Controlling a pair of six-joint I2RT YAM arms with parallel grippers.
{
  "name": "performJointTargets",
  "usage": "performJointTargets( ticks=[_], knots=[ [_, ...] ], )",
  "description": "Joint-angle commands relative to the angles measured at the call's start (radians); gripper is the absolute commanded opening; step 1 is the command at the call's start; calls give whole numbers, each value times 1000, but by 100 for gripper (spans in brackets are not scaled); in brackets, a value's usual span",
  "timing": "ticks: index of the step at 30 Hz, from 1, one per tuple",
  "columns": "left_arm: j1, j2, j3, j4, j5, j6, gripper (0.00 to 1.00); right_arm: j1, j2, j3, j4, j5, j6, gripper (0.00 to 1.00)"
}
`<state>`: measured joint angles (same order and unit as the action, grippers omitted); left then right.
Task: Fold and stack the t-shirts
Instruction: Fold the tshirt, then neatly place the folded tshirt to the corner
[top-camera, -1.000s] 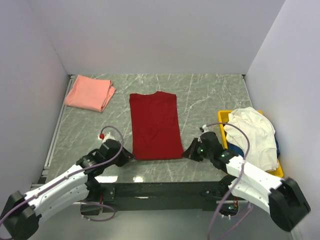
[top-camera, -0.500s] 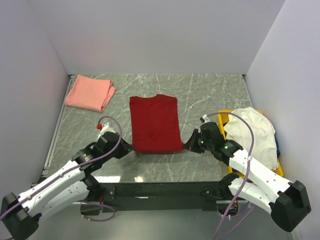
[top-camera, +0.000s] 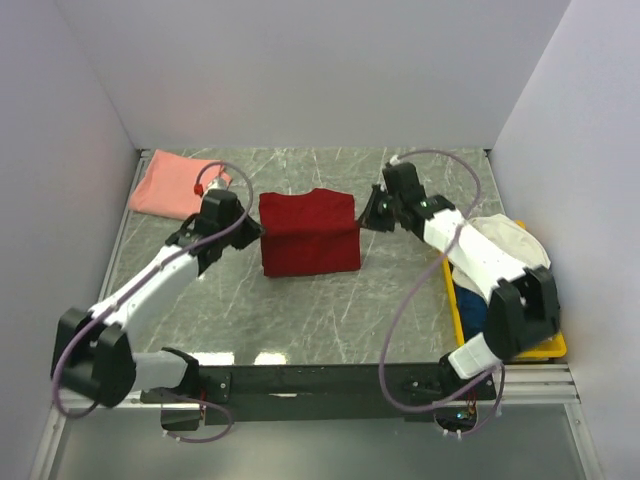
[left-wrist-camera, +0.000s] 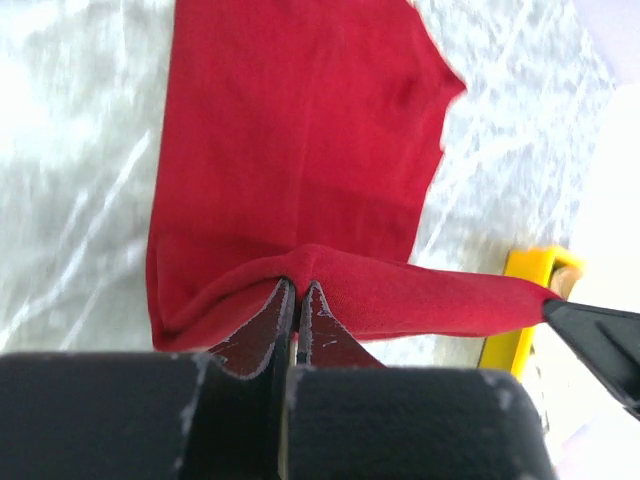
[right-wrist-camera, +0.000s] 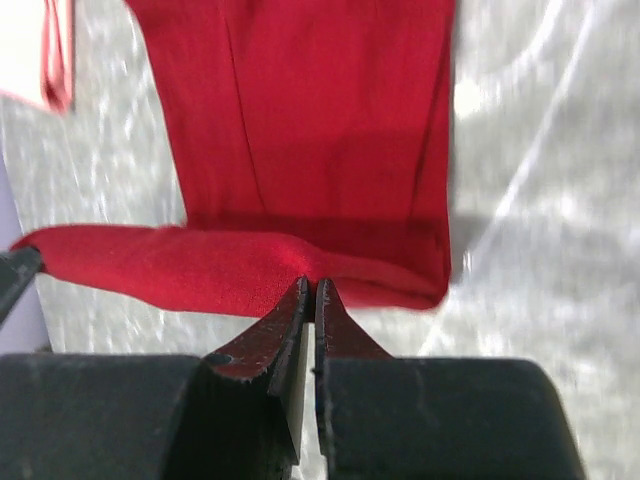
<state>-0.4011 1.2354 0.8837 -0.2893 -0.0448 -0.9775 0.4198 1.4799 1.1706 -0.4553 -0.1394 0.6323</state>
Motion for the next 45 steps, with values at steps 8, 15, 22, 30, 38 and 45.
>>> performJointTargets(
  ticks=[8, 15, 22, 30, 38, 45],
  knots=[
    [169, 410, 380, 50, 173, 89, 0, -124, 452, 556, -126, -133, -69, 0],
    [246, 691, 607, 42, 266, 111, 0, -182, 768, 944, -230, -229, -91, 0],
    [300, 901, 762, 94, 339, 122, 11, -223, 990, 1192, -215, -289, -89, 57],
    [352, 820, 710, 150, 329, 138, 76, -230, 850, 1060, -186, -210, -132, 67],
    [314, 671, 543, 179, 260, 134, 42, -130, 594, 657, -53, -152, -128, 59],
    [252, 737, 580, 185, 278, 171, 26, -35, 519, 471, 33, -132, -98, 53]
  ],
)
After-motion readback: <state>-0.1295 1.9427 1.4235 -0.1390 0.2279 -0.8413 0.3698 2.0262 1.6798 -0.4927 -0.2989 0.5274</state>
